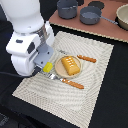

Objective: Place the bread, butter, and milk from the table onto the serving area.

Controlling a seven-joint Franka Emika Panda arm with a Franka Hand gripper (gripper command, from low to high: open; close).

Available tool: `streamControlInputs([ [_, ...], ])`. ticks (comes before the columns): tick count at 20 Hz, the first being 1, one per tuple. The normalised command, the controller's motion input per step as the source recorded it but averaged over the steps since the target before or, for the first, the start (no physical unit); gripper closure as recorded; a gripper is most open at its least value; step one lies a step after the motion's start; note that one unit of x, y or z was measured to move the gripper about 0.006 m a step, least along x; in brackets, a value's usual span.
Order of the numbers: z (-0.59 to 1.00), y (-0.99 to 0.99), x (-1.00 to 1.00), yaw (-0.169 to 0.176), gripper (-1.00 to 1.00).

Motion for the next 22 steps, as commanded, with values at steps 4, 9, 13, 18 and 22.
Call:
streamControlInputs([
  [4,0.22,-0.49,0.75,-0.061,1.00],
  [9,0.23,-0.43,0.78,-0.057,1.00],
  [13,0.18,-0.35,0.83,-0.058,1.00],
  [18,0.06,-0.34,0.86,-0.061,1.00],
  [22,0.09,-0.35,0.87,-0.059,1.00],
])
